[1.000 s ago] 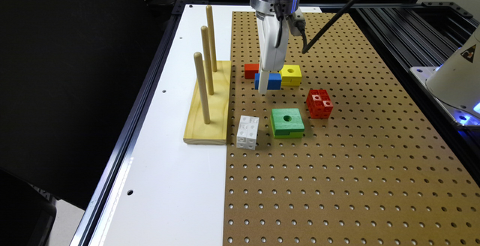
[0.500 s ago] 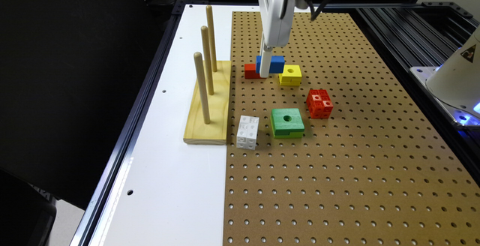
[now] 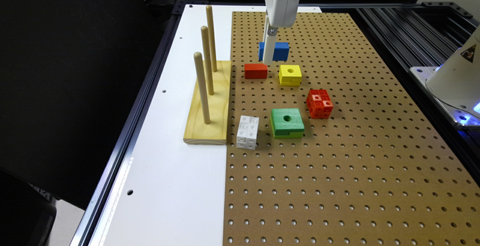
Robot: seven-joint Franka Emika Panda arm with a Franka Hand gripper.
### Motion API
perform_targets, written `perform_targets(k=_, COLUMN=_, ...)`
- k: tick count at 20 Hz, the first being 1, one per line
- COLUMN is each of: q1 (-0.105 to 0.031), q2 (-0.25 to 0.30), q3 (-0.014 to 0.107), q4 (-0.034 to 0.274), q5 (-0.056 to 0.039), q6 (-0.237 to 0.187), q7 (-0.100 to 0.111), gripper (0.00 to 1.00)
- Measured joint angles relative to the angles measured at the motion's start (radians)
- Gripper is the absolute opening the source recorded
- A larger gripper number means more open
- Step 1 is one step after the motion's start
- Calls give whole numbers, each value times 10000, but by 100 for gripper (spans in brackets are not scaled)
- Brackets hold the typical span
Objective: Pick up narrow blue stick.
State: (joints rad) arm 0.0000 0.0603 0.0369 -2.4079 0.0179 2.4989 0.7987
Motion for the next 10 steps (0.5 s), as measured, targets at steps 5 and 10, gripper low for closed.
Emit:
perform_targets(k=5, q1=0, q2=-70, q3=0, q4=27, q5=0, q6=-24, q7=0, gripper=0)
perform_targets(k=10, q1=-1, q2=-845, q3=0, q4=42, q5=0, q6=-763, q7=0, gripper=0)
